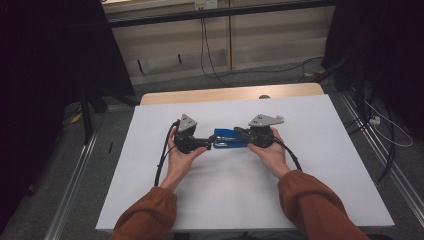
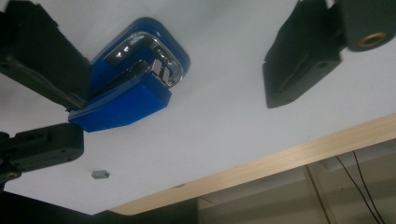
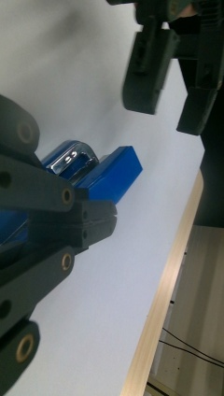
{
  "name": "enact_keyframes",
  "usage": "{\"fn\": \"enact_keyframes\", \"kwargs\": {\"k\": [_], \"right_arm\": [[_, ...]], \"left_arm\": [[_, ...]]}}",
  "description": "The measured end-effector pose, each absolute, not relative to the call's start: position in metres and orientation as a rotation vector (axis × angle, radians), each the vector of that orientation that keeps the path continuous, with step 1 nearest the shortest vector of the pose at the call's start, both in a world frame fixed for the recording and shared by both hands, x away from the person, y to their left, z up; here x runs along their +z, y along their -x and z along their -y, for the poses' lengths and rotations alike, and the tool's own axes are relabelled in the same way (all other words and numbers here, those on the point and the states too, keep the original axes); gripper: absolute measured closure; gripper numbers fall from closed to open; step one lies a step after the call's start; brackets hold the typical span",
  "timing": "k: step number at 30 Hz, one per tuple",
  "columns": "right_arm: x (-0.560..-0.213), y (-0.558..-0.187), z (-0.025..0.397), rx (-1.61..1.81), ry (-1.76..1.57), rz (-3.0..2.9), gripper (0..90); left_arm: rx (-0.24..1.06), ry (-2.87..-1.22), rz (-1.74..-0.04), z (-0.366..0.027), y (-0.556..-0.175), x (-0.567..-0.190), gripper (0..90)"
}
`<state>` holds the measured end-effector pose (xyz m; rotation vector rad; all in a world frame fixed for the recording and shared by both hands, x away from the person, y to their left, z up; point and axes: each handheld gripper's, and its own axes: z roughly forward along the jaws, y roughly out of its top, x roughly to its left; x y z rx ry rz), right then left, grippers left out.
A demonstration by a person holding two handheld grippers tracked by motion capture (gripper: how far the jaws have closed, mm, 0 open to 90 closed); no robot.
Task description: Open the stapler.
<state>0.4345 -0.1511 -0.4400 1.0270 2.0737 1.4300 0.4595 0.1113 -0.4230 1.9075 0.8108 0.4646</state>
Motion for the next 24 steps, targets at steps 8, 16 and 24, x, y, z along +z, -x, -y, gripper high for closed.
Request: {"fn": "enact_keyframes", "kwargs": {"k": [8,16,24], "right_arm": [[-0.443,-0.437,0.147,1.391,-1.023,-2.141,90.0],[-0.438,-0.436,0.145,1.379,-1.001,-2.150,90.0],[-0.442,-0.433,0.136,1.366,-0.960,-2.220,90.0]], "left_arm": [[0.410,-1.882,-0.848,-0.114,-0.458,-0.422,46.2],[0.390,-1.909,-0.816,-0.114,-0.455,-0.421,75.6],[0.373,-1.965,-0.790,-0.111,-0.455,-0.427,90.0]]}}
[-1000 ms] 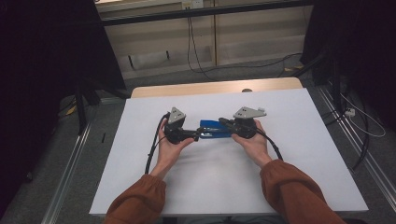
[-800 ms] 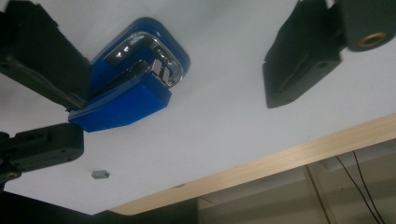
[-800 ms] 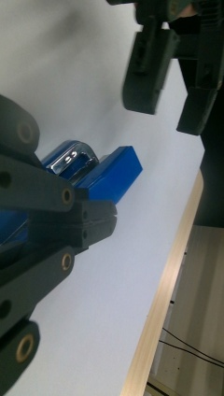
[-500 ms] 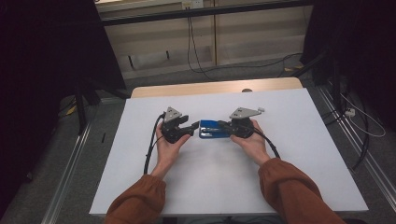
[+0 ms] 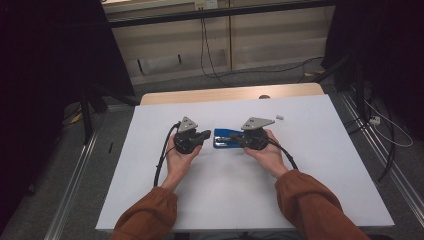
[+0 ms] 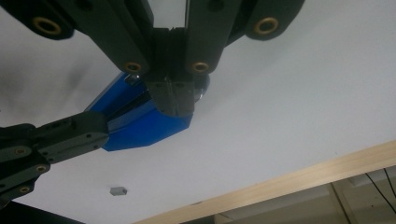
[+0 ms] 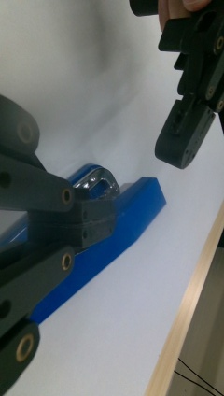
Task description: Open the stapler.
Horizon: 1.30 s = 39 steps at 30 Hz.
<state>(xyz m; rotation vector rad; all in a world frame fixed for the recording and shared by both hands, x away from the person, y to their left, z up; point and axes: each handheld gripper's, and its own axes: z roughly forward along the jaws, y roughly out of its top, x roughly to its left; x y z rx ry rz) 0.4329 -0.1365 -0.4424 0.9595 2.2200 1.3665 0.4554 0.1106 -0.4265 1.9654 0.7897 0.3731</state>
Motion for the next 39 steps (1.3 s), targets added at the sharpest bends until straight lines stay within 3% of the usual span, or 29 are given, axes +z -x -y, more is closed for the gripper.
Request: {"fn": "enact_keyframes", "kwargs": {"k": [39], "right_arm": [[-0.461,-0.441,0.122,1.217,-0.967,-2.349,90.0]], "left_arm": [[0.387,-2.088,-0.798,-0.098,-0.467,-0.449,90.0]]}}
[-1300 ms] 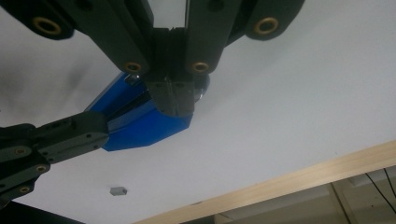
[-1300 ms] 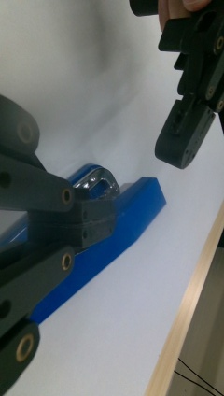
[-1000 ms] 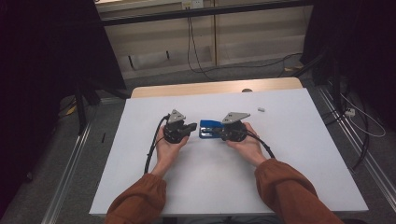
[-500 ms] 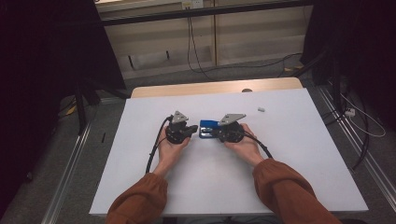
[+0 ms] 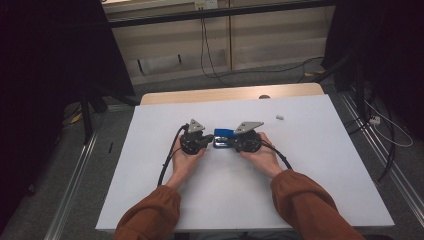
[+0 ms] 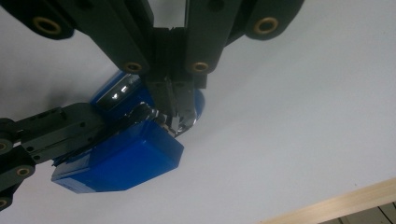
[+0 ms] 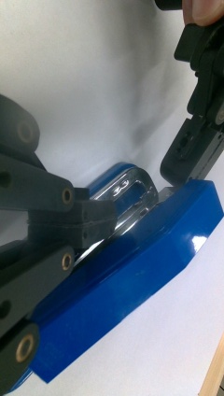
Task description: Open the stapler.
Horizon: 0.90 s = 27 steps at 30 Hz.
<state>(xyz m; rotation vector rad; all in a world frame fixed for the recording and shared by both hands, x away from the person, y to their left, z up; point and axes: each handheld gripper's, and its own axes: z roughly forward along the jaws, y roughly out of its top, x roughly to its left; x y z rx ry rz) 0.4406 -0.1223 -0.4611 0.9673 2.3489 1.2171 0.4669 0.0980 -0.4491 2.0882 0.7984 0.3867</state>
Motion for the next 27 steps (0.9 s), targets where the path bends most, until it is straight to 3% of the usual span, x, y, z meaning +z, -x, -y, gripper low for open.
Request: {"fn": "enact_keyframes", "kwargs": {"k": [27], "right_arm": [[-0.4612,-0.4395,0.1211,1.202,-0.961,-2.340,90.0]], "left_arm": [[0.389,-2.038,-0.821,-0.0934,-0.4671,-0.4448,90.0]]}}
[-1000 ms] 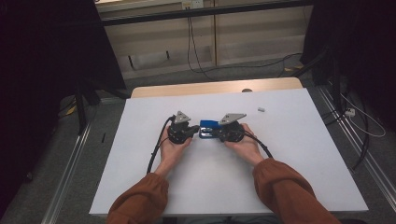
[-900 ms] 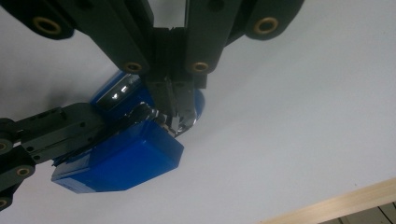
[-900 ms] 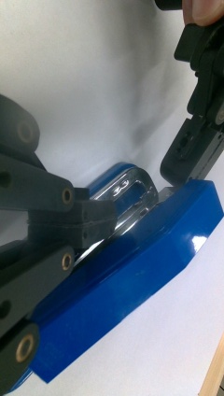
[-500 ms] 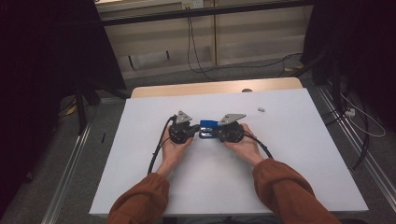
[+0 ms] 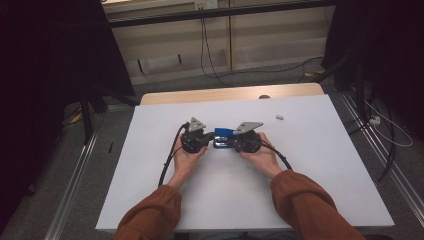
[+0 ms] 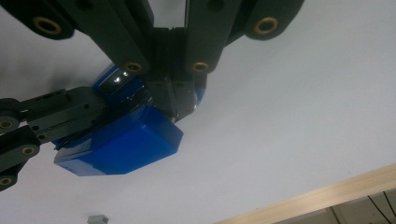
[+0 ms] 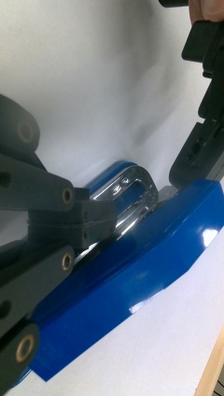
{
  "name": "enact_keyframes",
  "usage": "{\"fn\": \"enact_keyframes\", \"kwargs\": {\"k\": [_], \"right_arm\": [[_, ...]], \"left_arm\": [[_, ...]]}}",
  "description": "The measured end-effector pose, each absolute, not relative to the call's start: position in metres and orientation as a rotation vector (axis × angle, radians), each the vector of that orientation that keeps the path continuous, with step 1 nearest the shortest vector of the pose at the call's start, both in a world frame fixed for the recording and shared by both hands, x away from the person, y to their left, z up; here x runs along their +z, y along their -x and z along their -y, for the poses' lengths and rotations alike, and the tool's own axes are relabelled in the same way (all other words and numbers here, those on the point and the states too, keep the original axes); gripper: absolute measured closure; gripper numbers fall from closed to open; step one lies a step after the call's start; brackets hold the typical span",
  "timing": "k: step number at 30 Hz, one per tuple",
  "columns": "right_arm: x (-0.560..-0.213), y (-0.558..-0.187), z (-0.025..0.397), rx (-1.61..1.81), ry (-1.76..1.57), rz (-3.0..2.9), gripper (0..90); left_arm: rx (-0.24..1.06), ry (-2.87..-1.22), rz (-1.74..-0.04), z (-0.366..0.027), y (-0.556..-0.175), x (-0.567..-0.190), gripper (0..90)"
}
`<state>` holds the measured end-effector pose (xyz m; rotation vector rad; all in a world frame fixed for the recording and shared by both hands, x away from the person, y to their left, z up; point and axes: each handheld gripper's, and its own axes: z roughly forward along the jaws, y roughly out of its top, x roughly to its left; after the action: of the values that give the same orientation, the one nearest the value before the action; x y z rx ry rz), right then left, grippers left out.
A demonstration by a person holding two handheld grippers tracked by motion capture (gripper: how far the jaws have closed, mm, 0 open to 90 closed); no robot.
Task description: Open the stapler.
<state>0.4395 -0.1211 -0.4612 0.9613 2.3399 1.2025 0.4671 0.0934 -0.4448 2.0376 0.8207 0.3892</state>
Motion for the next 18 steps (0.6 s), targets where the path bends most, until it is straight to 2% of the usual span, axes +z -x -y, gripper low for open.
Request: {"fn": "enact_keyframes", "kwargs": {"k": [18], "right_arm": [[-0.4612,-0.4392,0.1210,1.196,-0.969,-2.331,90.0]], "left_arm": [[0.389,-1.989,-0.812,-0.0925,-0.4647,-0.4365,90.0]]}}
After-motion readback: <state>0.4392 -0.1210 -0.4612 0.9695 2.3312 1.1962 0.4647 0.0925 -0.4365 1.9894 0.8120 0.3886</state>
